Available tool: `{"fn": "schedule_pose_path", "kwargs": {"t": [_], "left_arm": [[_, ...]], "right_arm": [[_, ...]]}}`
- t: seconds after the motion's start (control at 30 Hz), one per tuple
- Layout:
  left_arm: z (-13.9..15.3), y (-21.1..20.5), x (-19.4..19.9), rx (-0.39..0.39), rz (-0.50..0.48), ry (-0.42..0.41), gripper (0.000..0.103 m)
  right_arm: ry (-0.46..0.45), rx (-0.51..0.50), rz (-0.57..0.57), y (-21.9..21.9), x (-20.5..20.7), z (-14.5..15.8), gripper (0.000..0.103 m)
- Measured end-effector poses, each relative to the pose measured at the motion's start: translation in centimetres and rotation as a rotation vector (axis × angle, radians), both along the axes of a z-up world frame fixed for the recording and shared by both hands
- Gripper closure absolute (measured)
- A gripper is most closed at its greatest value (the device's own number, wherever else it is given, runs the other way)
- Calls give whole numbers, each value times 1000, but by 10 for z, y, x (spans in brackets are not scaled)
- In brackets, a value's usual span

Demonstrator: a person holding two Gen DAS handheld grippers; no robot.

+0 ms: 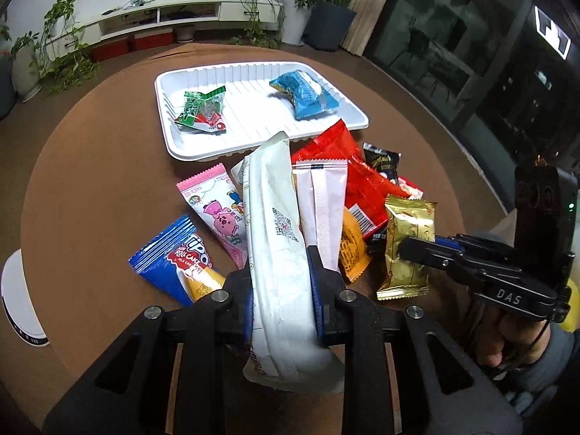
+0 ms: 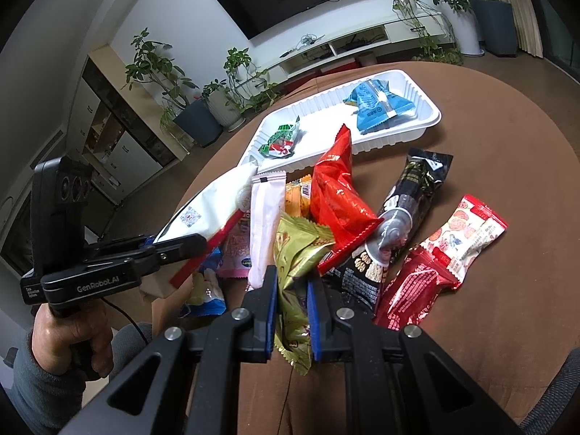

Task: Organize snacks
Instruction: 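Lift the white packet with the left gripper while the right gripper holds the gold packet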

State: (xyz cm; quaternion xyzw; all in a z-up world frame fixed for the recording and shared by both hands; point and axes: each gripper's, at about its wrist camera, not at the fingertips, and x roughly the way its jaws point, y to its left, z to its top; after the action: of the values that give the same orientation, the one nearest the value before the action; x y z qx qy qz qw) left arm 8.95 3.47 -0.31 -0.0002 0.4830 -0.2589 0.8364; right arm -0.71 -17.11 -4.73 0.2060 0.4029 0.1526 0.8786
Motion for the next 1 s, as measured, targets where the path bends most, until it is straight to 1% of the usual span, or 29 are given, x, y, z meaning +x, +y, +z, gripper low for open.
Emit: {"fn": "schedule_pose_path", "kwargs": {"t": [0.3,0.5,0.57,0.77,0.9,1.0], "left_arm": [[21,18,-10,-104,40,-26,82],[34,34,-5,-166,73,-39,82],[41,44,0,-195,98,-47,82],[69,58,20,-225,137,-101,82],[86,59,41,-239,144,-122,82],[96,59,62,-248,151,-124,82]], "right_arm": [[-14,20,-13,-9,-3,11,87],[-37,25,-68,-35,-2,27,87],[-48,20,-101,-50,-1,34,87],[-83,5,-191,-97,11,57,87],[-120,-24,-220,-119,28,82,87],[-143,-52,-210,-127,50,103,87]]}}
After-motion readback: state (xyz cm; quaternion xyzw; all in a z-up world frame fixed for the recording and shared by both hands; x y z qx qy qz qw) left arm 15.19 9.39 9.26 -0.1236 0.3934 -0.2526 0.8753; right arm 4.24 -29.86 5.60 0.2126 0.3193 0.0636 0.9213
